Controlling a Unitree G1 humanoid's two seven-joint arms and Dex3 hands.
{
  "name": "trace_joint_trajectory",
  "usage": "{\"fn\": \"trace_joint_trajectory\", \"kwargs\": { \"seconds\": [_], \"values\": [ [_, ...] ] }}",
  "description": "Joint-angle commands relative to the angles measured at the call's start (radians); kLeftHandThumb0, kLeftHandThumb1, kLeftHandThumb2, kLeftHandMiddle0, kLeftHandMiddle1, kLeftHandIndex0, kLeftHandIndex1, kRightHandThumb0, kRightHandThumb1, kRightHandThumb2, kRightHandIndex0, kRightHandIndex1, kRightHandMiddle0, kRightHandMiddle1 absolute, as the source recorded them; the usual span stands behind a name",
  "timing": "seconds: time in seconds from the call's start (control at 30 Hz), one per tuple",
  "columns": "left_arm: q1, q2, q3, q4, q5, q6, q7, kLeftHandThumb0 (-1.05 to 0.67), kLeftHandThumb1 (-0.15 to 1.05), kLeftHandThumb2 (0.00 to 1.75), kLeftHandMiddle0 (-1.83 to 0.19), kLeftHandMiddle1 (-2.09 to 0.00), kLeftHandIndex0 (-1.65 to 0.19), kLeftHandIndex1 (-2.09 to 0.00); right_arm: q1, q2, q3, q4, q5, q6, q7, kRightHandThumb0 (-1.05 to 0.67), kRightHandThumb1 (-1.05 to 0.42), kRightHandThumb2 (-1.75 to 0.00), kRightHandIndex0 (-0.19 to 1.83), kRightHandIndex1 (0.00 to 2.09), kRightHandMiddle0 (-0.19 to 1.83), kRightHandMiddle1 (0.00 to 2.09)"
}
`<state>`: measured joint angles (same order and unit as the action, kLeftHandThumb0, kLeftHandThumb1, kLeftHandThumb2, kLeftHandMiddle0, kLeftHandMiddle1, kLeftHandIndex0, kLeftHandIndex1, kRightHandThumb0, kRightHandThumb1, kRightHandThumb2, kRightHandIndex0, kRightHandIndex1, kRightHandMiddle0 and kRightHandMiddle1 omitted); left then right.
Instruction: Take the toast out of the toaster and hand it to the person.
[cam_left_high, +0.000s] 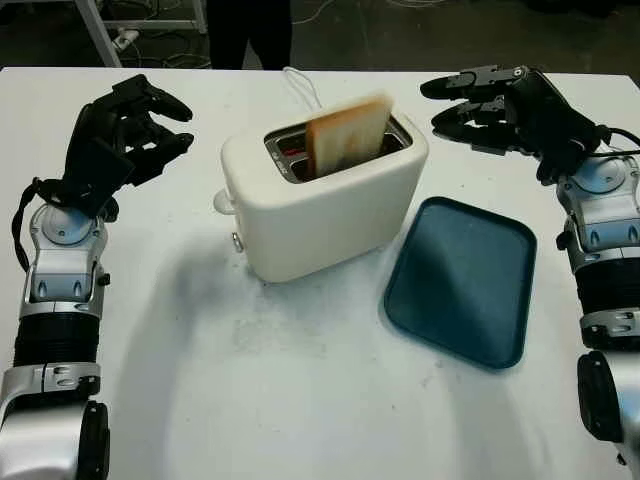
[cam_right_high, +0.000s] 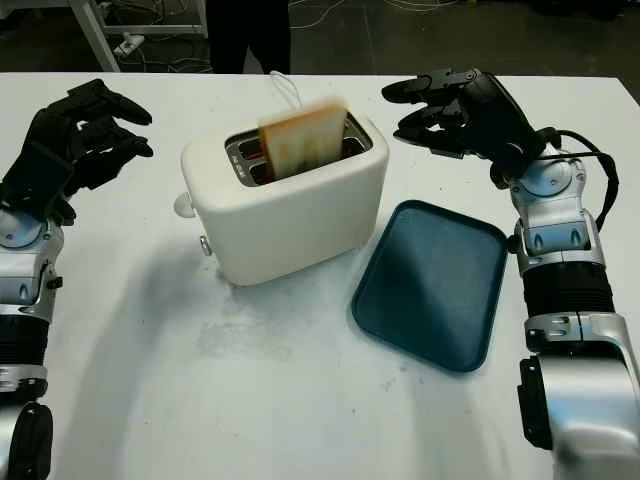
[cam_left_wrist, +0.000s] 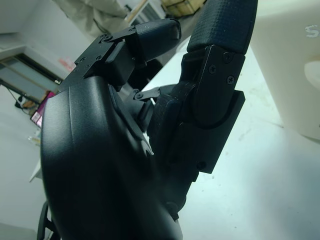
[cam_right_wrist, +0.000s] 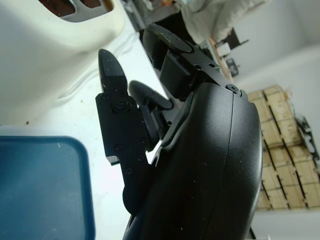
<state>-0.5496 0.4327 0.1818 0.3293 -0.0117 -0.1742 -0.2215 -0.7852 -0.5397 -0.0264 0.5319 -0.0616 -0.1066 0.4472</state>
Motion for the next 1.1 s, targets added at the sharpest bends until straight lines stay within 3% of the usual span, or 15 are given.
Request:
{"fn": "trace_joint_trajectory", "kwargs": {
  "seconds": [0.0, 0.17, 0.4, 0.53, 0.93, 1.07],
  "values": [
    [-0.002, 0.012, 0.002, -0.010, 0.001, -0.008, 0.003, -1.05, 0.92, 0.18, -0.66, -1.24, -0.55, -1.22, -0.012, -0.003, -0.002, -0.014, 0.001, -0.002, -0.001, -0.29, -0.92, -0.04, 0.61, 0.59, 0.80, 0.00],
    [-0.002, 0.008, 0.002, -0.015, 0.002, -0.001, 0.010, -1.05, 0.92, 0.18, -0.66, -1.24, -0.55, -1.23, -0.025, -0.004, -0.009, -0.002, 0.011, -0.005, 0.005, -0.27, -0.91, -0.02, 0.59, 0.59, 0.80, 0.01],
    [-0.004, 0.007, 0.006, -0.002, -0.009, -0.015, 0.001, -1.05, 0.92, 0.18, -0.66, -1.25, -0.54, -1.22, -0.096, -0.012, -0.042, -0.029, 0.049, -0.034, 0.027, -0.24, -0.77, 0.00, 0.58, 0.56, 0.75, 0.01],
    [-0.002, 0.010, 0.003, -0.008, -0.002, -0.008, 0.004, -1.05, 0.92, 0.17, -0.66, -1.24, -0.55, -1.21, -0.169, 0.004, -0.034, -0.073, 0.070, -0.012, 0.050, -0.33, -0.67, 0.00, 0.63, 0.59, 0.82, 0.05],
    [0.009, 0.008, 0.005, -0.021, 0.004, -0.002, 0.017, -1.05, 0.92, 0.18, -0.67, -1.23, -0.56, -1.22, -0.206, 0.020, 0.175, -0.240, -0.143, -0.127, 0.059, -0.59, -0.58, 0.00, 0.75, 0.76, 0.98, 0.13],
    [0.012, 0.007, 0.002, -0.025, 0.005, 0.000, 0.019, -1.05, 0.92, 0.18, -0.67, -1.24, -0.56, -1.23, -0.207, 0.028, 0.234, -0.241, -0.208, -0.125, 0.076, -0.54, -0.54, 0.00, 0.73, 0.72, 0.96, 0.12]
  ]
}}
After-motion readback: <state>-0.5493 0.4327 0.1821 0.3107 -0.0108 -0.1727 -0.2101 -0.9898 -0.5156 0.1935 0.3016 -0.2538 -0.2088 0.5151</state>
